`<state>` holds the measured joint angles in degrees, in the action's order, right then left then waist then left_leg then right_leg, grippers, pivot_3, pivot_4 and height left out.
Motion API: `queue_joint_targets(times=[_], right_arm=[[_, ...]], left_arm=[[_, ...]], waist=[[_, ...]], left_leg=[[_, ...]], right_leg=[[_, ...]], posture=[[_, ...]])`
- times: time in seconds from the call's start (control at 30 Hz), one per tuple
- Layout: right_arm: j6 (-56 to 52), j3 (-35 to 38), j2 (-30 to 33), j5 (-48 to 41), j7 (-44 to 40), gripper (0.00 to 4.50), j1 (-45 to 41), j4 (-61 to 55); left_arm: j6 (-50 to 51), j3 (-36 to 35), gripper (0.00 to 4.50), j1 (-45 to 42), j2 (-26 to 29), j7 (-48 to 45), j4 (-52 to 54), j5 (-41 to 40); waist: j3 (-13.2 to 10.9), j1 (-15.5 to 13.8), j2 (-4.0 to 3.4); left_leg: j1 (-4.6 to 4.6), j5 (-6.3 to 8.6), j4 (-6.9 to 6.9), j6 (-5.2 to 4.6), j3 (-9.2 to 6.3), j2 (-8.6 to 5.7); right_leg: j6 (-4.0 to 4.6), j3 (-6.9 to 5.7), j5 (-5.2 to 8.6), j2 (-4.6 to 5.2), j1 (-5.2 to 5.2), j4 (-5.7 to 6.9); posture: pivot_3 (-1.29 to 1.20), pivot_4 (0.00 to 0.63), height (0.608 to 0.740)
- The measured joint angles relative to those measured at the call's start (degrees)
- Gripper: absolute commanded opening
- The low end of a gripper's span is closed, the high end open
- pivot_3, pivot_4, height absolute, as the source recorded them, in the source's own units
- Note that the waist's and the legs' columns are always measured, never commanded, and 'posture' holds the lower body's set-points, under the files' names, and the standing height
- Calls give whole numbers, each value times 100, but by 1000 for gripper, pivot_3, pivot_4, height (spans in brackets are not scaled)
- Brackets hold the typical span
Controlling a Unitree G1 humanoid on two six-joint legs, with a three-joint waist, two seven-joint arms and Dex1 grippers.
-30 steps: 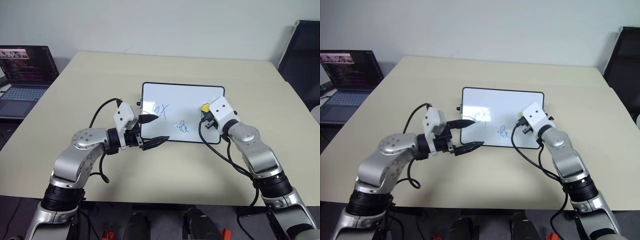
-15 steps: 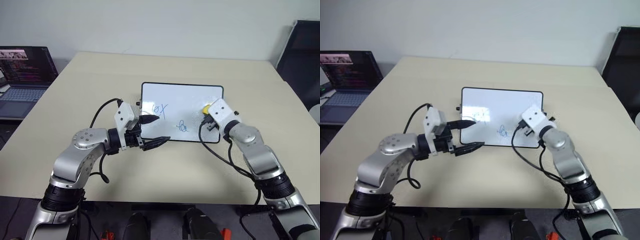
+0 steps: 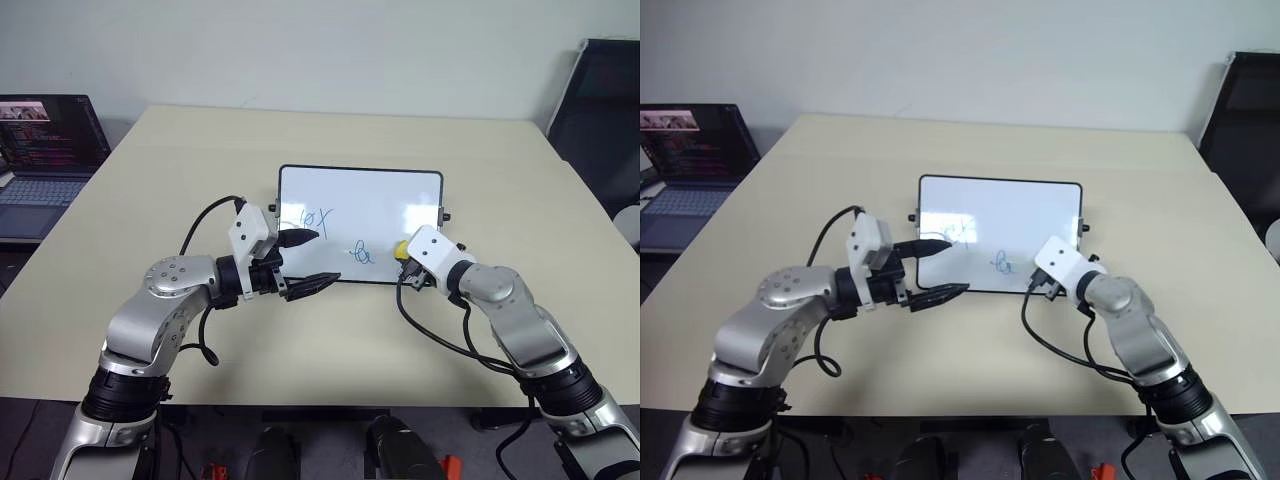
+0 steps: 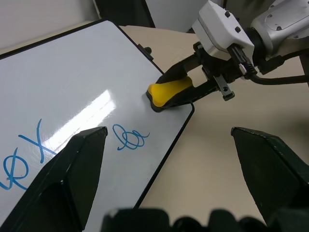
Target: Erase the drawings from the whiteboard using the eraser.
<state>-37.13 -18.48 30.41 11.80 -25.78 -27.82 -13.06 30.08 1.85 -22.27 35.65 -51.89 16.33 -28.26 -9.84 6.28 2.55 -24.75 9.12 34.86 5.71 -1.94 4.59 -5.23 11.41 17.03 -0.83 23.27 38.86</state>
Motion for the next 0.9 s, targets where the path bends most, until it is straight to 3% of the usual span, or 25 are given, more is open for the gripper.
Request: queue_joint_targets(times=[0.13, 0.33, 0.53, 0.7, 0.9], right_arm=[[213, 230, -63, 264, 431, 1144, -228, 280], [118, 366, -161, 192, 113, 1144, -143, 63], [279, 484, -411, -1, 70, 1144, 248, -172], [462, 1239, -1178, -854, 199, 1143, 720, -517], [504, 1821, -989, -1795, -319, 1143, 1800, -1717]], left_arm=[[55, 0, 4500, 0, 6, 1, 20, -32], [74, -25, 4500, 43, 25, 36, 27, -65], [88, -624, 4500, 517, 95, 232, -22, -121], [-42, -1174, 4500, 1047, 149, 229, -149, -216], [-676, -1601, 4500, 1581, 195, 268, -497, -47]], waist=[[-4, 1, 5], [-4, 22, 5], [-4, 35, 6], [-12, 25, 2], [-12, -52, 2]], left_leg=[[-1, -3, -1, -4, 0, -1], [-10, -1, -45, -1, 1, 2], [-4, -2, -70, -1, 2, 3], [-11, -1, -82, 0, 2, 4], [-11, 11, -95, 17, -3, 5]], right_leg=[[0, 1, 0, 0, 0, -1], [0, -2, 2, -4, -5, 2], [4, -1, 6, -6, 2, -2], [5, -3, 9, -4, 7, -7], [21, -16, 46, 0, 5, -8]], posture=[[0, 150, 740], [0, 150, 740], [0, 150, 740], [0, 150, 740], [0, 150, 740]])
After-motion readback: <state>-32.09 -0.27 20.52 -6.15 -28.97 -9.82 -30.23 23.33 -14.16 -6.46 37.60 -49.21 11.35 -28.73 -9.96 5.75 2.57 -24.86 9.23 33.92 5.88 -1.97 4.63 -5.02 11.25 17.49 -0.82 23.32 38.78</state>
